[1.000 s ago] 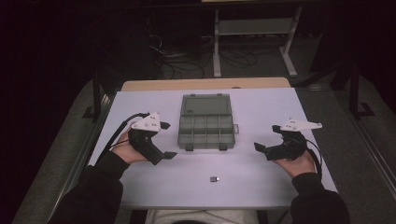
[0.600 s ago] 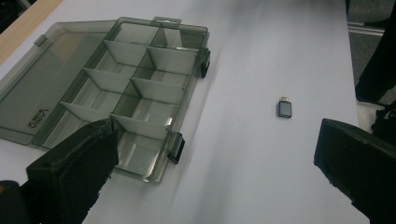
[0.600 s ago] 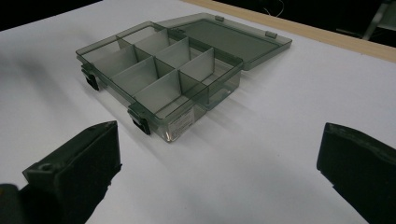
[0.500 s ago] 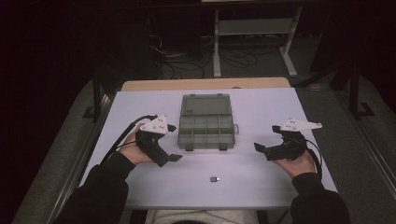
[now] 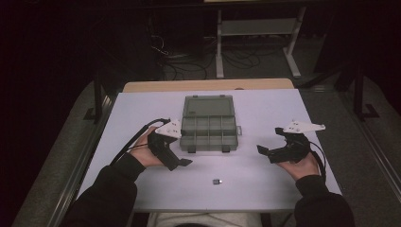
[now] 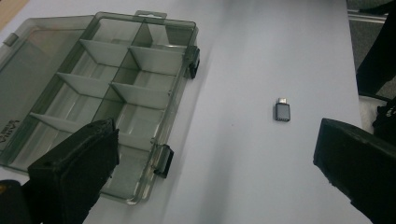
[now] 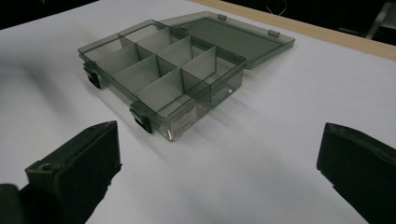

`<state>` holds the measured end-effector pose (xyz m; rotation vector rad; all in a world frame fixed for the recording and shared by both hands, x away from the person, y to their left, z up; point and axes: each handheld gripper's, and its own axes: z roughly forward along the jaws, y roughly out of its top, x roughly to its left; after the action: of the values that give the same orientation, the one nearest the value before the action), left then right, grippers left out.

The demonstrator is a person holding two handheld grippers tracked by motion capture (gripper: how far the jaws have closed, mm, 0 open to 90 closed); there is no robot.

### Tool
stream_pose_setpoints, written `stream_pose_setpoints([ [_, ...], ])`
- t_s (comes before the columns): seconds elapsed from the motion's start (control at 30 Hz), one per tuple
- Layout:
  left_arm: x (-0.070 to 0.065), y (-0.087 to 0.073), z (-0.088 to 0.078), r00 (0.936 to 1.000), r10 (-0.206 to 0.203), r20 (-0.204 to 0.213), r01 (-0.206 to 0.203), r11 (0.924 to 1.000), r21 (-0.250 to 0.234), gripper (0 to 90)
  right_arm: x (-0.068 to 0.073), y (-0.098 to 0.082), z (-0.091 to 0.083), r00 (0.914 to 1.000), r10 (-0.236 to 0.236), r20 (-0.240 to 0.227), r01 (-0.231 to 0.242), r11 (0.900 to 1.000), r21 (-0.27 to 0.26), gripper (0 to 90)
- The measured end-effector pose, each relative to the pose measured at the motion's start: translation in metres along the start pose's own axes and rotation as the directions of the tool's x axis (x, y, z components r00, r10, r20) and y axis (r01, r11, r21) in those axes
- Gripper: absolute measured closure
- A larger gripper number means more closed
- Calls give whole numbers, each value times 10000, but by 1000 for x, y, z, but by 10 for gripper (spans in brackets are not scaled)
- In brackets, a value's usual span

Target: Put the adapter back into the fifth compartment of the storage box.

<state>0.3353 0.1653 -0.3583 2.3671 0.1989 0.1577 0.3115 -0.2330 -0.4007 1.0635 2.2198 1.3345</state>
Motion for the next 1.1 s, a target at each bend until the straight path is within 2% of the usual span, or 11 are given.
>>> stream_pose_setpoints([
  [0.1, 0, 0, 0, 10000, 0, 0, 0, 10000, 0, 2, 0, 0, 0, 10000, -6, -9, 6, 10000, -5, 0],
  [0.2, -2, 7, 7, 9998, 119, 151, -121, 9998, 126, 1, 0, 0, 0, 10000, -2, -40, 2, 10000, 1, 0],
  [0.4, -4, 12, 14, 9994, 120, 335, -118, 9999, -52, 1, 1, 0, 1, 10000, -67, -58, 67, 10000, 66, 0],
  [0.47, -5, 13, 23, 9989, 195, 415, -203, 9996, 196, 1, 1, 0, 1, 9999, -83, -57, 83, 9999, 71, 0],
  [1.1, -16, 12, 48, 9957, 298, 880, -365, 9965, 754, 1, 2, -1, 2, 9999, -148, -73, 150, 9997, 189, 0],
])
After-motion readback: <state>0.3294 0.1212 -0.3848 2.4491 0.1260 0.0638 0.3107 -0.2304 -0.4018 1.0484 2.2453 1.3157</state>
